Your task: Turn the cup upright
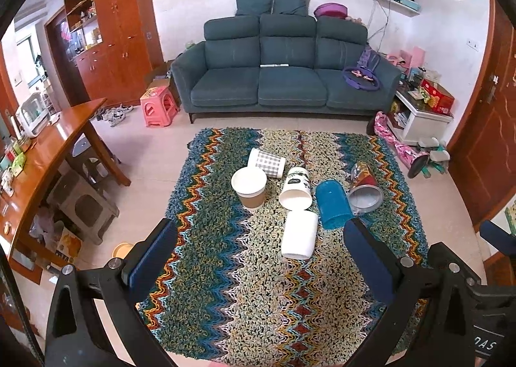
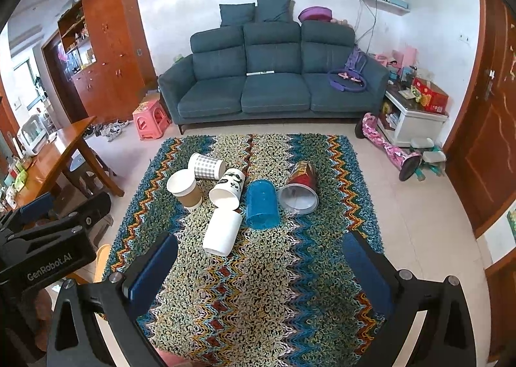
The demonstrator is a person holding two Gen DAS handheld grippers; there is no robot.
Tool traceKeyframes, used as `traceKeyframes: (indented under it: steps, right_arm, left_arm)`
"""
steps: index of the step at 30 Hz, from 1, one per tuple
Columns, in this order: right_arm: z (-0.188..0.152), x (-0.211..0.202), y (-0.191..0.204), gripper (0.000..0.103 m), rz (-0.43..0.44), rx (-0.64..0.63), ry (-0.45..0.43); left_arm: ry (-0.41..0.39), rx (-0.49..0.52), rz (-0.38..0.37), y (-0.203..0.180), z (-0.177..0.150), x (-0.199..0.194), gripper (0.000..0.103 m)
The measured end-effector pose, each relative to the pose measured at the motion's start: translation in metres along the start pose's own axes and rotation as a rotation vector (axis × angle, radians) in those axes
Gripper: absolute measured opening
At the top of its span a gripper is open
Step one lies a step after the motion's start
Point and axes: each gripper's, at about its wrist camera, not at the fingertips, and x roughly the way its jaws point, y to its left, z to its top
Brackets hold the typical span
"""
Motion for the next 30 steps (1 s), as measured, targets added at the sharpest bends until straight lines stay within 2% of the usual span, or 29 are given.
traceKeyframes:
  steps: [5,10,19,27,30]
  right_arm:
    - [0.001,0.007,-0.005,0.103,-0.002,0.006,0.010]
    - [0.003,0.013,-0.015,0.103,-0.005,0.021,0.012]
    - [0.005,0.037,-0.035,0.103,-0.015,0.051,0.043]
    - [-0.002,0.071,-0.047,0.103,-0.008,0.076,0.114]
    - [-0.006,0.086,-0.052,0.103,-0.007,0.091,0.149]
  left_arm:
    - [0.005,0.010,-0.006,-0.006,0.003,0.010,0.103]
    - [0.043,-0.019,-0.088,-0.006,0.004,0.023,0.103]
    - [0.049,0.034,-0.082,-0.022,0.003,0.045,0.103]
    - [0.118,0.067,-0.104,-0.031,-0.003,0.093,0.102]
    - [0.172,0.074,-0.118,-0.034,-0.007,0.118,0.102]
